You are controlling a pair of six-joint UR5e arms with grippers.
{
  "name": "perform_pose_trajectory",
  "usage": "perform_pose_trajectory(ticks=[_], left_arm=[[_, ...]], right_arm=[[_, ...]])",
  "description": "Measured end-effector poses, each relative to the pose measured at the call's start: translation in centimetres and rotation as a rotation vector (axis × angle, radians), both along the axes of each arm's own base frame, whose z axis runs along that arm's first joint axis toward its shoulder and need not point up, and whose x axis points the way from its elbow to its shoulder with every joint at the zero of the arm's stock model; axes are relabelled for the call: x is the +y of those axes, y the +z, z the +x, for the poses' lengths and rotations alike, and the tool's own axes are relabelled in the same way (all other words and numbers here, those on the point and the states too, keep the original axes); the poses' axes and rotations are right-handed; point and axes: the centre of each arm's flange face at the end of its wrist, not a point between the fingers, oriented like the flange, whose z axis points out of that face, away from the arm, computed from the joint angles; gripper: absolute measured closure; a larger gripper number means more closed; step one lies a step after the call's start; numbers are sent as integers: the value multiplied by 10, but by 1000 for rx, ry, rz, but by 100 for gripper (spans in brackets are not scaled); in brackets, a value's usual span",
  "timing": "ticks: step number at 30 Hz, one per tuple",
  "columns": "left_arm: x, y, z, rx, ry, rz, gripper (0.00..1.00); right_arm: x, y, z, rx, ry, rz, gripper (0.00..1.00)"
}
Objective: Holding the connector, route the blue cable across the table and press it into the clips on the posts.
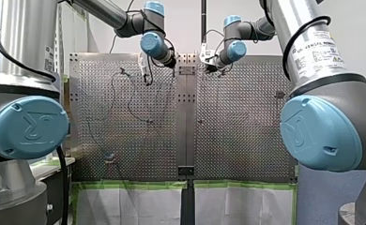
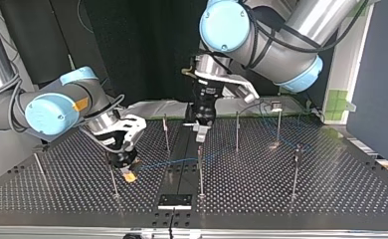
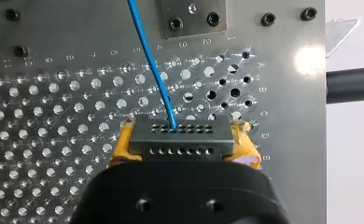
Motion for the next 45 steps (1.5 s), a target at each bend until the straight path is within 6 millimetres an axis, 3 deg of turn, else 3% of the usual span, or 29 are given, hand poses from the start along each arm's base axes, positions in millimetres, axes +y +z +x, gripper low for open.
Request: perform_pose_trajectory(ticks=[12, 18, 27, 38, 45], left_arm=[[-53, 6, -7, -14, -30, -13, 0], [-67, -1, -1, 0, -41, -5, 0], [-73, -26, 28, 29, -18, 14, 0], [-68, -21, 44, 15, -3, 4, 0], [-74, -29, 61, 34, 5, 18, 0]], right_arm=[[0, -1, 0, 0, -1, 1, 100], [0, 0, 0, 0, -1, 1, 100], [0, 0, 0, 0, -1, 0, 100], [0, -1, 0, 1, -1, 1, 100], [-1, -1, 0, 1, -1, 1, 100]])
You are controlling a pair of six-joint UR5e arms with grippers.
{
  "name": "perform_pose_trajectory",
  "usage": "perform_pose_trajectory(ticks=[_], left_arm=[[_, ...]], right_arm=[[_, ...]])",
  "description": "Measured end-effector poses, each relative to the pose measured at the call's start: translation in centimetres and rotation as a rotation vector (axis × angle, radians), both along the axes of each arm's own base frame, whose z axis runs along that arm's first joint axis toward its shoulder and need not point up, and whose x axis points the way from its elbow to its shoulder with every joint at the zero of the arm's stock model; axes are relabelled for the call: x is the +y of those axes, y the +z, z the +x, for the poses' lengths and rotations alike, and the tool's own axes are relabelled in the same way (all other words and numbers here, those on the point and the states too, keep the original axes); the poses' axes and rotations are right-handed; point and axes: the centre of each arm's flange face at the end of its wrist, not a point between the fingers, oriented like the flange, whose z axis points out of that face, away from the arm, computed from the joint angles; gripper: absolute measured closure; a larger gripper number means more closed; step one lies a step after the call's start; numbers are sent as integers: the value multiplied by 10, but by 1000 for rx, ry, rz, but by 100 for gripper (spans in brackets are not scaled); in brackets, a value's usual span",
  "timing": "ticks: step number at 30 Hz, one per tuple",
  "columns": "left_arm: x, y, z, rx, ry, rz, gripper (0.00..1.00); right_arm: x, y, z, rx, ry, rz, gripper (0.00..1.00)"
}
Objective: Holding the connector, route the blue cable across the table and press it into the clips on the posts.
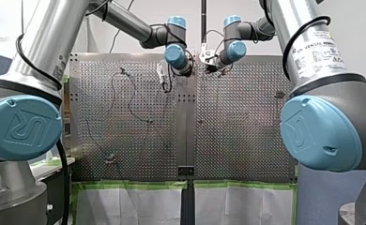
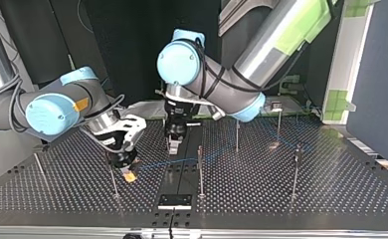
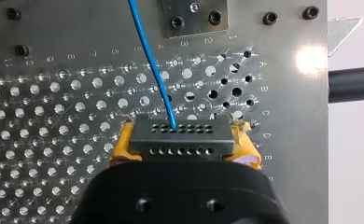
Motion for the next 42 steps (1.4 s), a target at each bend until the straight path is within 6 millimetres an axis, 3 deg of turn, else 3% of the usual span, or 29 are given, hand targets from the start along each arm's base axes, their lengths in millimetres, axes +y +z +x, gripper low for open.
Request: perform_pose_trajectory(ticks=[6, 16, 30, 40, 41, 42], left_arm=[[-3, -6, 20, 13, 17, 8, 0], [2, 17, 39, -30, 33, -19, 0], [-7, -2, 67, -6, 32, -6, 0], [-11, -1, 62, 8, 42, 13, 0], [-11, -1, 61, 8, 46, 16, 13], [-12, -1, 60, 8, 51, 18, 13]], right_arm=[[0, 0, 0, 0, 0, 0, 100], [0, 0, 0, 0, 0, -1, 100], [0, 0, 0, 0, 0, -1, 100], [0, 0, 0, 0, 0, -1, 100], [0, 0, 0, 0, 0, -1, 100], [0, 0, 0, -1, 0, -1, 100]])
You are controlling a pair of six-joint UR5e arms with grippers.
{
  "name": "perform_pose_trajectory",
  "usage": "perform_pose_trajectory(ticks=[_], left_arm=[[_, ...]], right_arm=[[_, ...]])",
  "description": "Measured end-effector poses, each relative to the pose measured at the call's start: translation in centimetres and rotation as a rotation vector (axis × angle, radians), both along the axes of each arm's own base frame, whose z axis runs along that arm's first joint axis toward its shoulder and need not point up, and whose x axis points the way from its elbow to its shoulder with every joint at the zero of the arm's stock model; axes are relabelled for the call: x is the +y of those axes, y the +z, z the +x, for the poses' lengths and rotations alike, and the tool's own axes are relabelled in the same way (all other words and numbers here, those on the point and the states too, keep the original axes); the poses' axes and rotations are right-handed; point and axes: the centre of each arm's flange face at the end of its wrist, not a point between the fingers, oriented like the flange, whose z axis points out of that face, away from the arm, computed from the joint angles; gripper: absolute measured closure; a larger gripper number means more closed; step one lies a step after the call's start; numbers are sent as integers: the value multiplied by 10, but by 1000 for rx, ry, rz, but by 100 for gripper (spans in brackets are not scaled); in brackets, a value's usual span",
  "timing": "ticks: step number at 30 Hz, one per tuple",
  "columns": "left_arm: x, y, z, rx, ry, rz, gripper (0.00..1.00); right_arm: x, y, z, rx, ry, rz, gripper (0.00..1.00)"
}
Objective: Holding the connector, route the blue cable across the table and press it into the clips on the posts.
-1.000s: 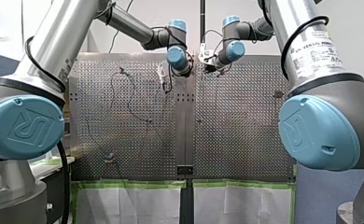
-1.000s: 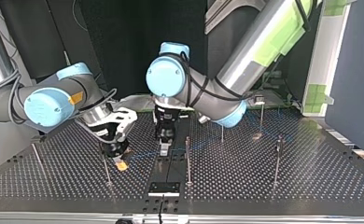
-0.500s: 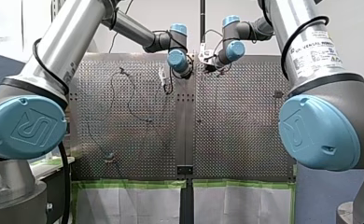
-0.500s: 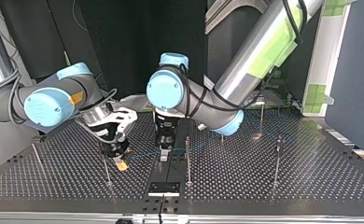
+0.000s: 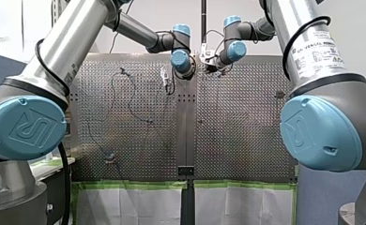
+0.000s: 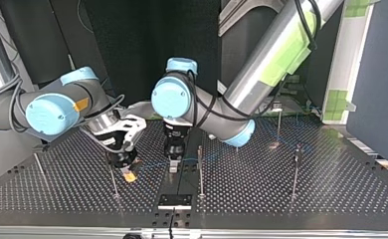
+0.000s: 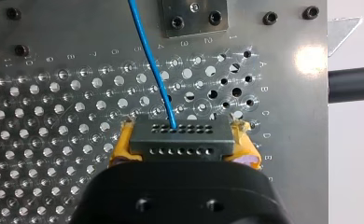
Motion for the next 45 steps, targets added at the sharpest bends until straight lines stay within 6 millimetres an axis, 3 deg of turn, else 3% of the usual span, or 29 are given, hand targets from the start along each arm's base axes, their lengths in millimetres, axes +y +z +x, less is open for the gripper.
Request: perform_pose_trajectory(ticks=[1, 2, 3, 4, 5, 6, 7, 8, 18, 23, 30, 40, 45], left_arm=[[0, 0, 0, 0, 4, 2, 33], [0, 0, -1, -1, 7, 4, 47], [0, 0, -1, -2, 10, 6, 47], [-1, 0, -1, -3, 12, 8, 68], [-1, 0, -2, -4, 14, 8, 80], [-1, 1, -2, -6, 17, 8, 80], [-1, 1, -2, -8, 20, 7, 93], [-2, 1, -2, -9, 24, 6, 100], [-3, 2, -5, -19, 62, -17, 100], [-9, -10, -21, 17, 68, -5, 100], [-9, -27, -36, 28, 109, -30, 100], [3, -58, -38, 27, 173, -59, 100], [0, -75, -44, 29, 139, -52, 100]], right_arm=[[0, 0, 0, 0, 0, 0, 100], [0, 0, 0, 0, 0, 0, 100], [0, 0, 0, 0, 1, 0, 100], [0, 0, 0, 0, 1, 0, 100], [0, 0, 0, 0, 1, 0, 100], [1, 0, 1, 0, 1, 0, 100], [1, 0, 1, 0, 1, 1, 100], [1, 0, 1, 0, 1, 1, 100], [3, -2, 3, 2, 7, 6, 100], [5, -11, 2, 9, 6, 23, 100], [10, -35, -2, 35, 4, 68, 100], [23, -68, -10, 76, 5, 126, 100], [31, -84, -13, 99, 6, 152, 100]])
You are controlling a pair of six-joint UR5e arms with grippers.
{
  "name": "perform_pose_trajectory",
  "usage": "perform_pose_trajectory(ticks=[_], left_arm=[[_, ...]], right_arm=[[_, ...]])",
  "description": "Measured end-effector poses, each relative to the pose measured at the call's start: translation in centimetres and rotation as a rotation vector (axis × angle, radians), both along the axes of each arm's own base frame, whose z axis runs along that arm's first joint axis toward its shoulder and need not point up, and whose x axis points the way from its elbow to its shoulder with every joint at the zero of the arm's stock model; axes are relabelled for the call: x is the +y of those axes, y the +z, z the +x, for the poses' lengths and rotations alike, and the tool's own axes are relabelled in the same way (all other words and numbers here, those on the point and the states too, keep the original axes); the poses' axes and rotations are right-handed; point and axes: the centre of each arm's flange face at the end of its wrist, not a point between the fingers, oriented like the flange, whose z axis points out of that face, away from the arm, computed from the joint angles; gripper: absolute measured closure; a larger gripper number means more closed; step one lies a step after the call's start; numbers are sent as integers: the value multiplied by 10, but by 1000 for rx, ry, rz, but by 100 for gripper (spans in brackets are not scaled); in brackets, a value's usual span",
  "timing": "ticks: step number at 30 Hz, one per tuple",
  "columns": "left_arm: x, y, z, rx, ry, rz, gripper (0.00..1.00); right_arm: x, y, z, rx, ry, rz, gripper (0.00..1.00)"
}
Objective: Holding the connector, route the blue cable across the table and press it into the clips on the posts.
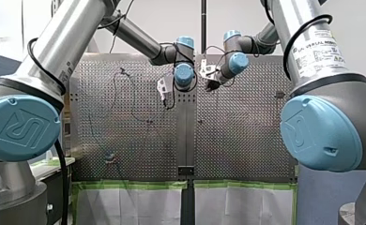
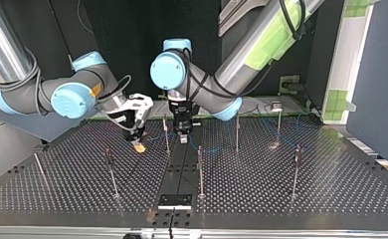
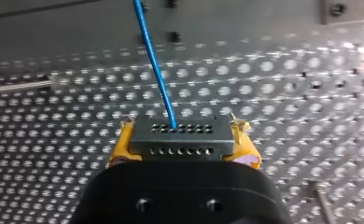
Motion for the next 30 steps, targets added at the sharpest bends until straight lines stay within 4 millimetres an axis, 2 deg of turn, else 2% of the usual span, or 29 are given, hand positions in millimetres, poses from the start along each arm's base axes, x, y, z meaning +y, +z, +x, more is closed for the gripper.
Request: perform_pose_trajectory(ticks=[9, 21, 30], left_arm=[[-4, -29, -10, 1, -71, 24, 100], [13, -69, -7, 6, -127, 28, 100], [20, -100, -14, 15, -173, 25, 100]], right_arm=[[10, -31, -10, 53, -2, 35, 100], [20, -71, -25, 97, -48, 73, 100], [30, -99, -34, 105, -60, 104, 100]])
